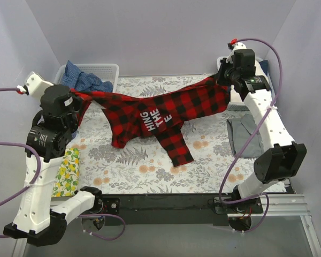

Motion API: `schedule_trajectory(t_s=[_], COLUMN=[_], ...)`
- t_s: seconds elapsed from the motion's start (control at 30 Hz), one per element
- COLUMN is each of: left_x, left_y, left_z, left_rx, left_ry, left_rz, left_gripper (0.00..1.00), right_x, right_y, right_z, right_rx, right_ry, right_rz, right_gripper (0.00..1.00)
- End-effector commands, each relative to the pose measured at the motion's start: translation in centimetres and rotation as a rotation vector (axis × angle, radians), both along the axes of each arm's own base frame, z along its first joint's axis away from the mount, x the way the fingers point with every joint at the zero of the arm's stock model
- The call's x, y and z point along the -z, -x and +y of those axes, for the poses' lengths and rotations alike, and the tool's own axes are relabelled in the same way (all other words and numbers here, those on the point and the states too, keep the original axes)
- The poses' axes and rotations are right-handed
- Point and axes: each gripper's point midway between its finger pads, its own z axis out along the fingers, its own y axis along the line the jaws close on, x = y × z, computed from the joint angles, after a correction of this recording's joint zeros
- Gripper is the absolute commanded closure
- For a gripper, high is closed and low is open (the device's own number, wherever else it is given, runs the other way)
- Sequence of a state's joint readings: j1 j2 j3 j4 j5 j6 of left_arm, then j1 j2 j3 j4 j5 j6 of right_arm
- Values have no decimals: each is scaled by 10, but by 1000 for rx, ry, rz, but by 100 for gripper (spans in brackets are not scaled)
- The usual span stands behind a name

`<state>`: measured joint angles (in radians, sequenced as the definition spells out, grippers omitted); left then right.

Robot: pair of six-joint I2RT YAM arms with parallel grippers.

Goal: Fold and stack the long sleeve shirts
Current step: Flatten the shirt out

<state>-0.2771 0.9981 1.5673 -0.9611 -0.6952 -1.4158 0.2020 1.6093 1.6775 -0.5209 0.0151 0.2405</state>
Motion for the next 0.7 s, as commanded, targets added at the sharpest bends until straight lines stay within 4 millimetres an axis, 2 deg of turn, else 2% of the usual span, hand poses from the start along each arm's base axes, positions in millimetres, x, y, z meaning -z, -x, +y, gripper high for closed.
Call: schedule_trajectory(t_s=[0.0,0.03,0.07,0.13,0.2,0.23,0.3,0.37,0.43,0.47,0.5,0.53,0.57,0.6,0.63,0.67], left_x=[-103,-114,-135,-166,-209,-222,-256,-284,-304,-311,-315,-321,-324,-325,-326,-326], left_y=[-17,-20,-28,-31,-34,-33,-25,-9,13,22,30,45,53,60,65,71], left_z=[15,13,9,5,-1,-2,-1,5,13,16,18,23,25,27,29,30], left_rx=[-61,-42,-38,-18,-1,1,-12,-45,-77,-92,-99,-111,-116,-121,-125,-128], left_ry=[-107,-152,-151,-202,-212,-220,-247,-287,-307,-315,-335,-341,-348,-360,-367,-372], left_rz=[-346,-368,-450,-526,-650,-685,-779,-864,-922,-947,-956,-978,-988,-990,-993,-994], left_gripper=[100,100,100,100,100,100,100,100,100,100,100,100,100,100,100,100], right_x=[-66,-77,-98,-117,-144,-154,-175,-191,-192,-200,-199,-189,-194,-192,-182,-184], right_y=[7,8,13,19,30,34,48,62,73,88,94,98,113,119,122,133], right_z=[1,0,2,3,6,6,5,1,-1,-1,-1,2,3,5,7,9], right_rx=[-29,-32,-54,-69,-95,-104,-115,-120,-131,-152,-161,-178,-203,-213,-221,-245], right_ry=[-62,-68,-86,-101,-121,-125,-124,-103,-88,-85,-86,-86,-97,-111,-123,-137], right_rz=[-165,-188,-232,-281,-356,-383,-447,-495,-508,-537,-538,-519,-537,-534,-510,-518], right_gripper=[99,99,99,99,99,99,99,99,99,99,99,99,99,99,99,99])
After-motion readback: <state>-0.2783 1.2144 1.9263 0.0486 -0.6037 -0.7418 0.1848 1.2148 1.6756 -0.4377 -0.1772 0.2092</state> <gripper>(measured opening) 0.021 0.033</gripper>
